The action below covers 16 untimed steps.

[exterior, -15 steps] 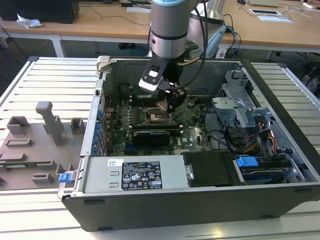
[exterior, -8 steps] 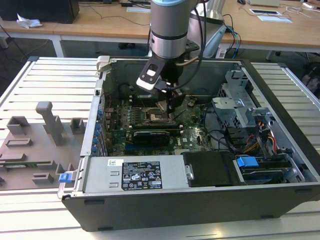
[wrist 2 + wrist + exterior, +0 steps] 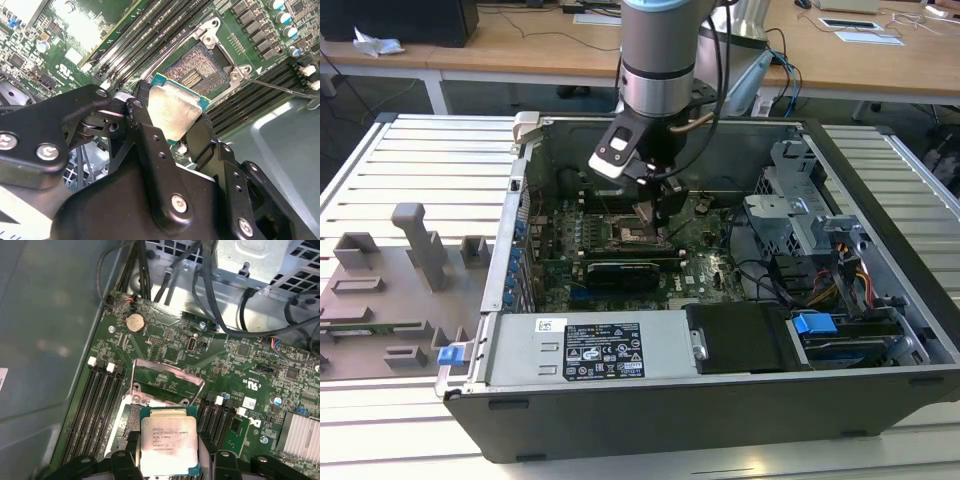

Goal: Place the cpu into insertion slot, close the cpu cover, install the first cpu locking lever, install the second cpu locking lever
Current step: 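Place the cpu into insertion slot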

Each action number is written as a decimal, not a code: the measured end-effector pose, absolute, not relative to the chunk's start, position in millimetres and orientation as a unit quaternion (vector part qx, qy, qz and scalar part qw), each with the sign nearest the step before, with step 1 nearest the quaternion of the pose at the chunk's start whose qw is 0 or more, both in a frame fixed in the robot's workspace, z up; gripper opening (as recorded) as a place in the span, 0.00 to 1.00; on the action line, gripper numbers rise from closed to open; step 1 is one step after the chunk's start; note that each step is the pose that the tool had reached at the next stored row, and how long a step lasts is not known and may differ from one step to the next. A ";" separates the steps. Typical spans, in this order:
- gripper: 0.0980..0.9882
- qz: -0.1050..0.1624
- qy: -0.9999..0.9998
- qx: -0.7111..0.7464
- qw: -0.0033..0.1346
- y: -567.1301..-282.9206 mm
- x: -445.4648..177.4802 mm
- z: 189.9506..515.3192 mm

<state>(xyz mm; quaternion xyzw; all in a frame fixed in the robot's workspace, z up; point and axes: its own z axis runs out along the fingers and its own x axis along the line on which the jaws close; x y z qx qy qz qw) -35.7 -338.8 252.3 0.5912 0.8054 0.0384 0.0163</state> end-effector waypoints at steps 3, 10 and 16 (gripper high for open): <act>0.50 0.038 0.797 0.603 0.017 -338.8 -35.7 252.3; 0.50 0.038 0.775 0.630 0.018 -338.8 -35.7 252.3; 0.50 0.037 0.759 0.650 0.019 -338.8 -35.7 252.3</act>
